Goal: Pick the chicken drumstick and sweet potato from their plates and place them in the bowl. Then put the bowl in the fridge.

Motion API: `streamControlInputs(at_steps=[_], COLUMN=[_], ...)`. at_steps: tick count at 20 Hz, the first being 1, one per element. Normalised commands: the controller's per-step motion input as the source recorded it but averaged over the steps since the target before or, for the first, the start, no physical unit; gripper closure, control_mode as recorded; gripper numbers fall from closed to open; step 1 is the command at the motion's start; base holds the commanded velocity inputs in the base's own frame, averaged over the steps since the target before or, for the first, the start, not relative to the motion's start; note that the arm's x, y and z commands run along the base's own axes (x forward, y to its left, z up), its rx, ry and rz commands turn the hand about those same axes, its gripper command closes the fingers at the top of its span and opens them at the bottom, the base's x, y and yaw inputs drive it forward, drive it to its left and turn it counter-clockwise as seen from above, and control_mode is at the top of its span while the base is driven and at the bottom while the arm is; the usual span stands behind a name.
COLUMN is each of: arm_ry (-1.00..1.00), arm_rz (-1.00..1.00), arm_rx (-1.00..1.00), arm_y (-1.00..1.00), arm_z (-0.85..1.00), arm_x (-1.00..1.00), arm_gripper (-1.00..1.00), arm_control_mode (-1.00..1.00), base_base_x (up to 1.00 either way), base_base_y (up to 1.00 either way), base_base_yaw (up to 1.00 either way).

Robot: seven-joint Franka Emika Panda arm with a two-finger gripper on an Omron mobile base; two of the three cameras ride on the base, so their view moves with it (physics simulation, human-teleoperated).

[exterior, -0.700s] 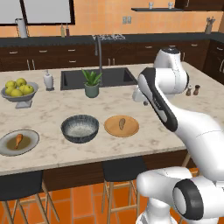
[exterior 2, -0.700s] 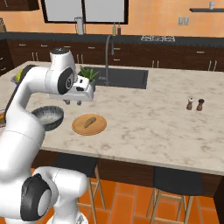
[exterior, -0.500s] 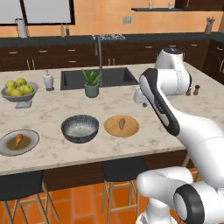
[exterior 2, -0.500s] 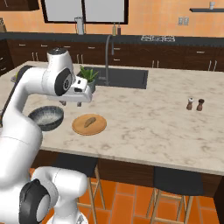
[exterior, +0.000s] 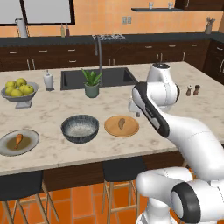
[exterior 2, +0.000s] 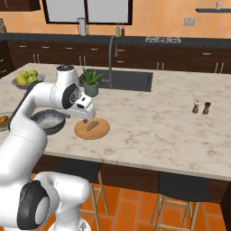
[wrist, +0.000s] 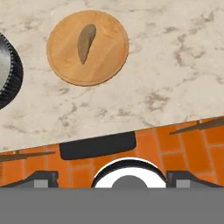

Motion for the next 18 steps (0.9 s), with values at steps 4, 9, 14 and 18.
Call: streamControlInputs(at_steps=[4, 9, 14, 18], arm_ry=[0.21, 0.23, 0.15, 0.16], arm_rz=[-0.09, -0.09, -0.08, -0.01], arm_rx=[0.15, 0.07, 0.0, 0.0], arm_y=[0.25, 0.04, 0.1, 0.04], arm_z=[-0.41, -0.47, -0.27, -0.4], arm_x=[0.88, 0.6, 0.51, 0.46], arm_gripper=[-1.0, -1.0, -1.0, -1.0], arm_control_mode=[-1.0, -1.0, -1.0, -1.0], base_base_x=[0.0, 0.0, 0.0, 0.0], base_base_y=[0.0, 0.0, 0.0, 0.0], base_base_yaw=[0.0, 0.0, 0.0, 0.0])
